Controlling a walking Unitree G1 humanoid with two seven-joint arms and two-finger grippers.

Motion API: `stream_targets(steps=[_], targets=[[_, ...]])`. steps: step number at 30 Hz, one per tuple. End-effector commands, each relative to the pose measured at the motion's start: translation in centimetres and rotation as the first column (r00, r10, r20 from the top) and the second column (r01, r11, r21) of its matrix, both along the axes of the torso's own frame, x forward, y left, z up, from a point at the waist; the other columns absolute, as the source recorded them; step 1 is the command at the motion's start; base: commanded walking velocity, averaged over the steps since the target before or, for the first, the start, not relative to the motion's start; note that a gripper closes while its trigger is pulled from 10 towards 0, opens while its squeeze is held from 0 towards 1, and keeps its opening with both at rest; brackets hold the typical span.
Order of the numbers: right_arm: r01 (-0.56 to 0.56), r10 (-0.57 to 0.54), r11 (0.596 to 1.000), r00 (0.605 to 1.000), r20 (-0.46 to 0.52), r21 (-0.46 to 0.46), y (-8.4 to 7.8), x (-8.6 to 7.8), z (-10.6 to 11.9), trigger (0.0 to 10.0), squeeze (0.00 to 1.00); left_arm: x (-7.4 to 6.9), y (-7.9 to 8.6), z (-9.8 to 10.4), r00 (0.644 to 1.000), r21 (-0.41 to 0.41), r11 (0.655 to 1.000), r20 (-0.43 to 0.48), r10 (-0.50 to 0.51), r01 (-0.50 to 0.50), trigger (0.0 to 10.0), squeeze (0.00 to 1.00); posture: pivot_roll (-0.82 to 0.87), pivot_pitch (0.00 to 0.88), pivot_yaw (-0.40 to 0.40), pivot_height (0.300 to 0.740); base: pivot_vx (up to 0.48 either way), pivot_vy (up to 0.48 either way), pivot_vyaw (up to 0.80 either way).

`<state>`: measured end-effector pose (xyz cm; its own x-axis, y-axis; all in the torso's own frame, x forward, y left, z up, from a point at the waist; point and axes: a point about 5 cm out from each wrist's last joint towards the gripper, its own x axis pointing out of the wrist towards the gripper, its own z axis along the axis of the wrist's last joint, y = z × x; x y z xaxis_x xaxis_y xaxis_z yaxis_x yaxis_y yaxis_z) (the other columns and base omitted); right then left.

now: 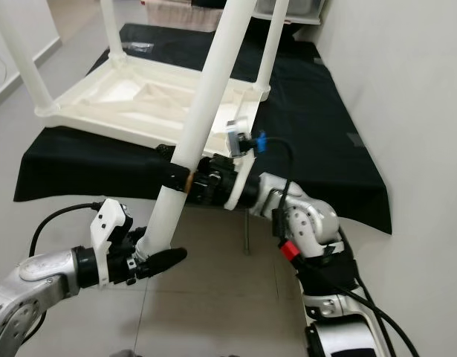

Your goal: Building children table

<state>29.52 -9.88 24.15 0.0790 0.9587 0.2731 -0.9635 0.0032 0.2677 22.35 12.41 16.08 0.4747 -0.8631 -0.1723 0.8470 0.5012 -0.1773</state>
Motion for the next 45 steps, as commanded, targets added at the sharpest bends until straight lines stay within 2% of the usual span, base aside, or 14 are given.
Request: stream_targets(steps=[1,5,15,22,37,38,39,40,42,43,45], targets=[[-0.074,0.074,0.997,0.997,0.006,0.028,-0.3,-0.3,0.5,10.0,0.00,-0.9,-0.2,0.3,0.999,-0.024,0.999,-0.025,-0.047,0.047,10.0,0.00,0.14,0.117,-0.069,0.740,0.000,0.000,0.00],[-0.127,0.127,0.990,0.992,-0.002,0.055,-0.4,-0.1,0.8,10.0,0.00,-1.4,-0.7,0.6,0.995,-0.060,0.995,-0.059,-0.082,0.078,10.0,0.00,0.13,0.117,-0.070,0.740,0.000,0.000,0.00],[-0.224,0.224,0.974,0.975,-0.006,0.031,0.5,-0.6,0.4,10.0,0.00,-1.7,-1.3,0.9,0.986,-0.125,0.987,-0.124,-0.114,0.099,10.0,0.00,0.13,0.121,-0.078,0.740,0.000,0.000,0.00],[-0.318,0.318,0.948,0.948,-0.029,0.009,1.4,-1.5,-0.2,10.0,0.00,-2.4,-1.3,0.9,0.974,-0.118,0.983,-0.165,-0.158,0.139,10.0,0.00,0.12,0.119,-0.078,0.740,0.000,0.000,0.00],[-0.362,0.362,0.932,0.931,-0.038,0.008,1.8,-1.8,-0.2,10.0,0.00,-2.9,-1.6,0.8,0.963,-0.110,0.980,-0.198,-0.185,0.166,10.0,0.00,0.12,0.120,-0.074,0.740,0.000,0.000,0.00],[-0.364,0.364,0.931,0.931,-0.037,0.010,1.8,-1.8,-0.2,7.2,0.00,-2.9,-1.6,0.8,0.962,-0.111,0.980,-0.199,-0.186,0.167,10.0,0.00,0.12,0.121,-0.074,0.740,0.000,0.000,0.00],[-0.364,0.364,0.931,0.931,-0.037,0.010,1.8,-1.8,-0.2,7.2,0.00,-2.9,-1.6,0.8,0.962,-0.111,0.980,-0.199,-0.186,0.167,10.0,0.00,0.12,0.121,-0.074,0.740,0.000,0.000,0.00],[-0.365,0.365,0.931,0.930,-0.038,0.012,1.8,-1.8,-0.1,1.7,0.00,-2.9,-1.6,0.8,0.962,-0.113,0.980,-0.201,-0.185,0.165,10.0,0.00,0.12,0.121,-0.074,0.740,0.000,0.000,0.00],[-0.366,0.367,0.930,0.930,-0.039,0.013,1.8,-1.8,-0.1,1.7,0.00,-2.9,-1.6,0.8,0.962,-0.115,0.980,-0.202,-0.184,0.164,10.0,0.00,0.12,0.121,-0.074,0.740,0.000,0.000,0.00],[-0.368,0.368,0.930,0.929,-0.041,0.015,1.9,-1.8,-0.1,0.0,0.00,-2.9,-1.6,0.8,0.962,-0.115,0.980,-0.203,-0.184,0.163,10.0,0.00,0.12,0.120,-0.073,0.740,0.000,0.000,0.00],[-0.368,0.369,0.930,0.929,-0.042,0.015,1.9,-1.8,-0.1,0.0,0.00,-2.9,-1.6,0.8,0.961,-0.114,0.980,-0.205,-0.185,0.164,10.0,0.00,0.12,0.120,-0.073,0.740,0.000,0.000,0.00]])
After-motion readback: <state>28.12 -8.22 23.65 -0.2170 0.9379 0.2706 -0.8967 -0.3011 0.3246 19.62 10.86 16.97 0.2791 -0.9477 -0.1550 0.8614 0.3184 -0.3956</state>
